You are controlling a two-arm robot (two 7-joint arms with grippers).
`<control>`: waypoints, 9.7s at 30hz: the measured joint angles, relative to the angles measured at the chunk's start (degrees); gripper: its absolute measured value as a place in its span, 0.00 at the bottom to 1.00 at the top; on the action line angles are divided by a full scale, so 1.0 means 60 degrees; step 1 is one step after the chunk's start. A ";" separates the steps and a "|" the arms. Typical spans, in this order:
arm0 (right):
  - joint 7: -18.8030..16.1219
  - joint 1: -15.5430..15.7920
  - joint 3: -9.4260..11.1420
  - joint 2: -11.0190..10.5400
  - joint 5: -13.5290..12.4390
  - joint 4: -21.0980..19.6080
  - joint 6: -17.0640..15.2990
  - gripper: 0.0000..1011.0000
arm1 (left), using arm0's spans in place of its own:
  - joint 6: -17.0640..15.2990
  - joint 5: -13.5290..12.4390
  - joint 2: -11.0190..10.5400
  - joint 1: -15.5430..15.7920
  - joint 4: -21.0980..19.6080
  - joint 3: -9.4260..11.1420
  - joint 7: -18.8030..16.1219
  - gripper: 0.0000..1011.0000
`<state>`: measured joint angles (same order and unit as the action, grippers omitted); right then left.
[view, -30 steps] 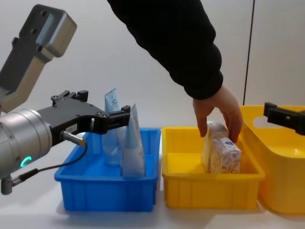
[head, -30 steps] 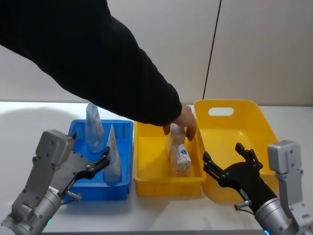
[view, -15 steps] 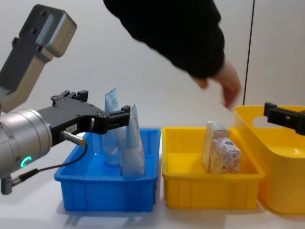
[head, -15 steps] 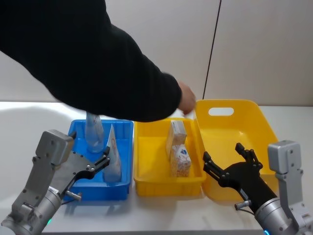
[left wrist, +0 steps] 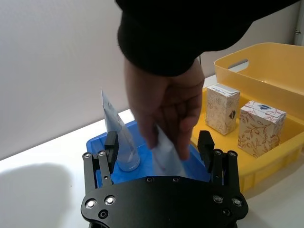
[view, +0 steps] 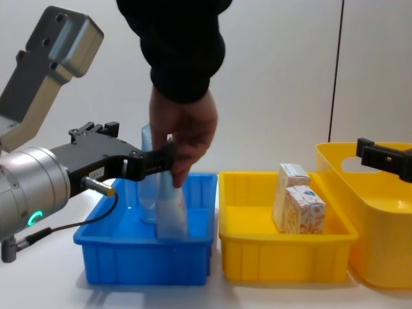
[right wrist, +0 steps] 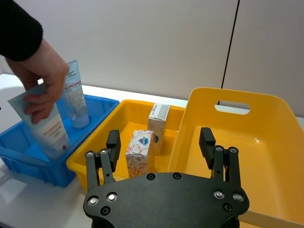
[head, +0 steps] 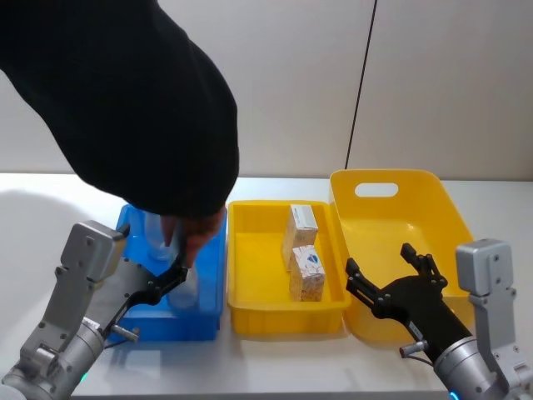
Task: Bimanual collaborative sorting of washing and personal care products
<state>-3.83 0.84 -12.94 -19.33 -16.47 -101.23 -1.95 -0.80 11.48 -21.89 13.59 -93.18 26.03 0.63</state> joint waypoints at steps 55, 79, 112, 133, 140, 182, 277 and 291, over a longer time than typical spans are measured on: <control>0.0000 0.0000 0.0000 0.0000 0.0000 0.0000 0.0000 0.99 | 0.0000 0.0000 0.0000 0.0000 0.0000 0.0000 0.0000 0.99; 0.0000 0.0000 0.0000 0.0000 0.0000 0.0000 0.0000 0.99 | 0.0000 -0.0001 0.0000 0.0000 0.0000 0.0000 0.0000 0.99; 0.0000 0.0000 -0.0001 -0.0001 0.0001 0.0000 0.0000 0.99 | 0.0000 0.0000 0.0000 0.0000 0.0001 0.0000 0.0000 0.99; 0.0000 0.0000 0.0000 0.0000 0.0000 0.0000 0.0000 0.99 | 0.0000 0.0000 0.0000 0.0000 0.0000 0.0000 0.0000 0.99; 0.0000 0.0000 0.0000 -0.0001 0.0000 0.0000 0.0000 0.99 | 0.0000 0.0000 0.0000 0.0001 0.0000 0.0000 0.0000 0.99; 0.0000 0.0000 0.0000 0.0000 0.0000 0.0000 0.0000 0.99 | 0.0000 0.0000 0.0000 0.0000 0.0000 0.0000 0.0000 0.99; 0.0000 0.0000 0.0000 -0.0001 0.0001 0.0000 0.0000 0.99 | 0.0000 -0.0001 0.0000 0.0000 0.0000 0.0000 0.0000 0.99; 0.0000 0.0000 0.0000 0.0000 0.0001 0.0000 0.0000 0.99 | 0.0000 -0.0001 0.0000 0.0001 0.0001 0.0000 0.0000 0.99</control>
<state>-3.83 0.84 -12.94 -19.33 -16.46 -101.23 -1.95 -0.80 11.48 -21.89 13.59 -93.17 26.02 0.63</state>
